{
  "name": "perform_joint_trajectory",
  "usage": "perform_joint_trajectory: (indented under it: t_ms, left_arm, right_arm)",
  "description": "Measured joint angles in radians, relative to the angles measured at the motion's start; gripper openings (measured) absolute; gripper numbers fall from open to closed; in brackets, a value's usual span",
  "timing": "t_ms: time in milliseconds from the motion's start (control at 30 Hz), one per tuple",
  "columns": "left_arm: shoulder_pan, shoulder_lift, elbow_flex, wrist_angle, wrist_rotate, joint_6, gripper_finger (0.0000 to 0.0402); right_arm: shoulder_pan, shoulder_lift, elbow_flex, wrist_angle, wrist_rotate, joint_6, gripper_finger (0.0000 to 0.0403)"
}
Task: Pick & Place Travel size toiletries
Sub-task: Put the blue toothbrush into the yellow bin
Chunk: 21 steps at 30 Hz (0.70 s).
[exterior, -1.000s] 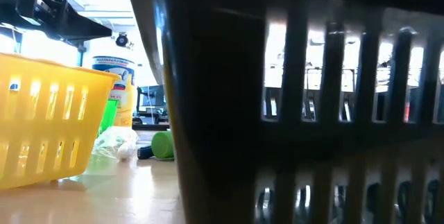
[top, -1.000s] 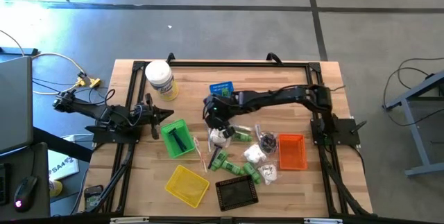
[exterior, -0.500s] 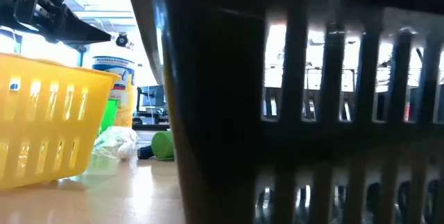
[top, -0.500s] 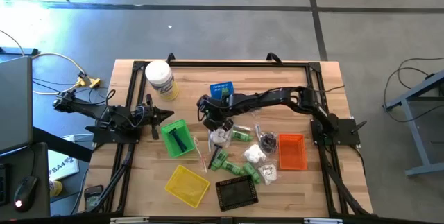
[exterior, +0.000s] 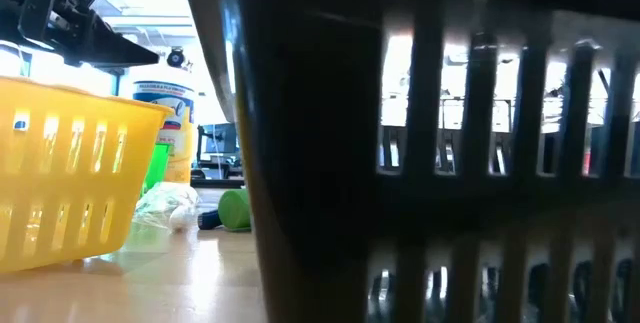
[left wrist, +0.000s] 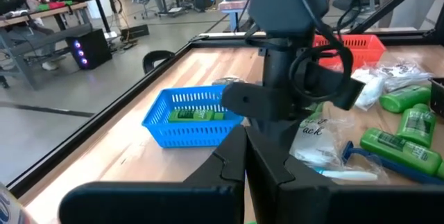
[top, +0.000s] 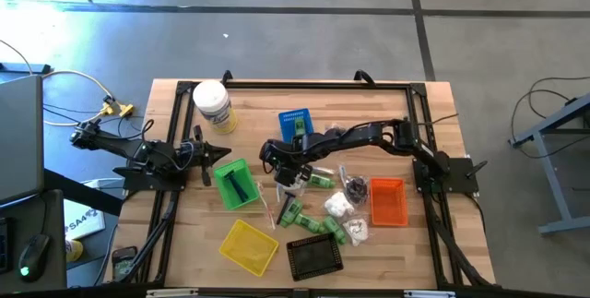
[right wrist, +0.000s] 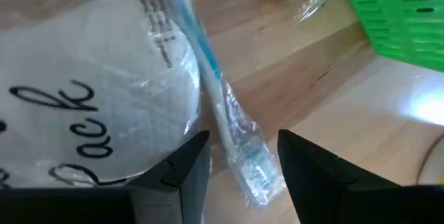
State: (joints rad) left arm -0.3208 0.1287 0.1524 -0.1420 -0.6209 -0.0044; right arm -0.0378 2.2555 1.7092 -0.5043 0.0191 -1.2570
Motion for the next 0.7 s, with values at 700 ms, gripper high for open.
perform_joint_trajectory:
  t_ms: [700]
  left_arm:
    - [0.0, 0.0, 0.0, -0.011, 0.0, 0.007, 0.0]
  right_arm:
    - [0.025, 0.022, 0.001, -0.01, -0.112, -0.035, 0.0106]
